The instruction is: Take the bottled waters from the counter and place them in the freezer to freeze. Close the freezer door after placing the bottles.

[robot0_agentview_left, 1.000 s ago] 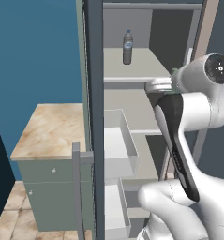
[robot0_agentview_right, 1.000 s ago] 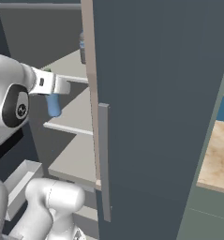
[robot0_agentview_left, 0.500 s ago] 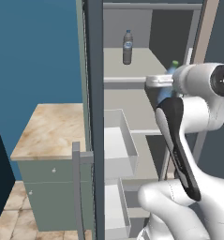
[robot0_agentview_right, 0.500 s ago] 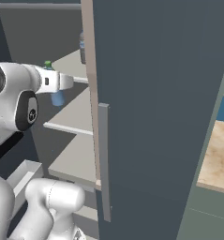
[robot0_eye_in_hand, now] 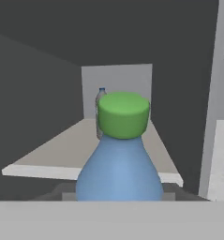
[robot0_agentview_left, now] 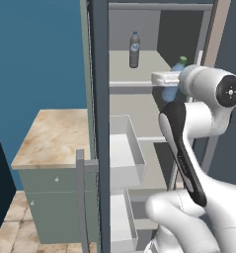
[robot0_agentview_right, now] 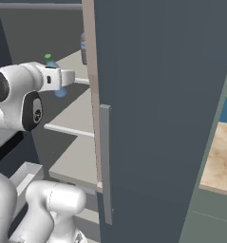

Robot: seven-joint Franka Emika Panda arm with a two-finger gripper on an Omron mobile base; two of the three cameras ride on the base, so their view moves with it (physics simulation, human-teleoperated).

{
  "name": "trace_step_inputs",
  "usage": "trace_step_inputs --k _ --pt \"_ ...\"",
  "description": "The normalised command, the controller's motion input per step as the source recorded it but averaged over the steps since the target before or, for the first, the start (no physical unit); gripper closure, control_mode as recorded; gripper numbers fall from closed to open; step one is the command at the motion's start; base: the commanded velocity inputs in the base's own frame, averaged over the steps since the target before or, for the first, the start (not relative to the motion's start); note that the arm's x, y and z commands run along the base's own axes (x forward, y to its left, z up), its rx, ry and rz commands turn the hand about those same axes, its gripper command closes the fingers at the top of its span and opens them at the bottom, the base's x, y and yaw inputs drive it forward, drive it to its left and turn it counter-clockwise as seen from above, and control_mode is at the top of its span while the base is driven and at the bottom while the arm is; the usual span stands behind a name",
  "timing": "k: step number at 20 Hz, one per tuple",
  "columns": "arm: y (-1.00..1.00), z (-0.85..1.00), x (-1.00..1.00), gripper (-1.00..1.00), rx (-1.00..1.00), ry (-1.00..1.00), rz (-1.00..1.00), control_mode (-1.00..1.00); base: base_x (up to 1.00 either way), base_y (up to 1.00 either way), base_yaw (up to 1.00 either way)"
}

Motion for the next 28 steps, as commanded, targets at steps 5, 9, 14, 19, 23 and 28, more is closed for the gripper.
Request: trace_step_inputs --k 5,9,14,19,23,28 --pt "0.04 0.15 0.35 1.0 0.0 0.05 0.0 -1.0 0.0 0.0 0.0" --pt "0.12 0.09 0.44 1.0 0.0 0.11 0.0 -1.0 0.0 0.0 0.0" --pt "0.02 0.0 0.51 1.0 0.0 0.06 0.0 -1.0 0.0 0.0 0.0" --pt "0.01 0.0 0.41 1.0 0.0 0.0 0.0 -1.0 0.0 0.0 0.0" --pt "0.01 0.0 0.4 1.0 0.0 0.0 0.0 -1.0 0.0 0.0 0.0" --pt "0.0 0.0 0.44 1.0 0.0 0.0 0.0 -1.0 0.0 0.0 0.0"
